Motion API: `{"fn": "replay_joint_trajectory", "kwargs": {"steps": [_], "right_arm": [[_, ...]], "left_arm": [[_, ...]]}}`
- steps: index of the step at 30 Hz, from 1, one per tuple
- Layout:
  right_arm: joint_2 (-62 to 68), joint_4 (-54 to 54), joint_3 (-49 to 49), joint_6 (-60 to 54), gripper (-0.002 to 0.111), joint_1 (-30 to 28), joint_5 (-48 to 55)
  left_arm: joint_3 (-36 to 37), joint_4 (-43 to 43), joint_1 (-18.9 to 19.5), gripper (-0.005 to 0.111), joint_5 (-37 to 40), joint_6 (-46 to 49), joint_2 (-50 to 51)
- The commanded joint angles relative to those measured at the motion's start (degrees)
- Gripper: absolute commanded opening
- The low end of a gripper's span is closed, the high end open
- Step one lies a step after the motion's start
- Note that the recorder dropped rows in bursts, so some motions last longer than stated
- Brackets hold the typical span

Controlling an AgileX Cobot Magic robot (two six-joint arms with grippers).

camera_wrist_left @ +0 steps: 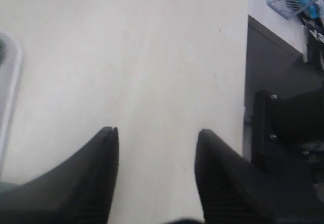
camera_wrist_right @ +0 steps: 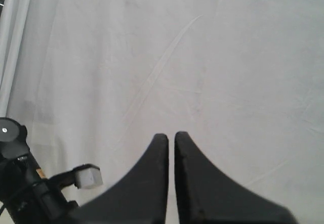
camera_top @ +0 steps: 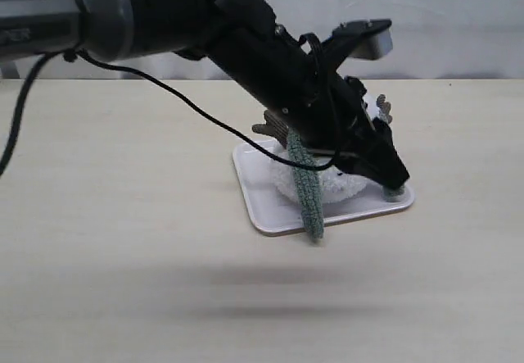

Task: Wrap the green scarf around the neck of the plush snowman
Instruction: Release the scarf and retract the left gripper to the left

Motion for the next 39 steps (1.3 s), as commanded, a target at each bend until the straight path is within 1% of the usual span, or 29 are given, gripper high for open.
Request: {"fn": "replay_joint_trajectory", "kwargs": {"steps": [1,5,8,13,17,21,29,35,39], "right_arm": [[-0.2,-0.1,0.2,-0.9,0.004,0.0,0.8],[-0.2,-0.1,0.2,-0.9,0.004,0.0,0.9],[-0.2,-0.1,0.2,-0.9,0.004,0.0,1.3],[-0.2,-0.1,0.2,-0.9,0.004,0.0,1.7],[-0.2,0.6,0.2,-0.5,0.004,0.0,1.7],[-0.2,0.6,0.2,-0.5,0.004,0.0,1.4],[-1.2,0.6,0.2,-0.5,0.004,0.0,0.7],[-4.1,0.6,0.2,-0.8,0.004,0.0,0.7],[-5.3,0.6,0.2,-0.8,0.004,0.0,0.7]], "left_arm": [[0.0,3.5,-0.1,0.029,-2.6,-1.6,-5.0],[0.3,3.5,-0.1,0.016,-1.4,-3.3,-7.7],[3.7,3.1,-0.1,0.011,-4.6,-3.3,-10.4],[14.1,3.2,-0.1,0.010,-13.8,-3.2,-17.7],[22.7,3.3,-0.1,0.010,-19.4,-2.7,-24.4],[30.5,3.5,-0.1,0.010,-24.7,-1.2,-32.6],[46.8,3.5,-0.1,0.010,-37.9,1.2,-51.6],[56.7,3.5,-0.1,0.010,-43.7,1.5,-65.8],[61.4,3.5,-0.1,0.010,-44.8,1.5,-72.8]]}}
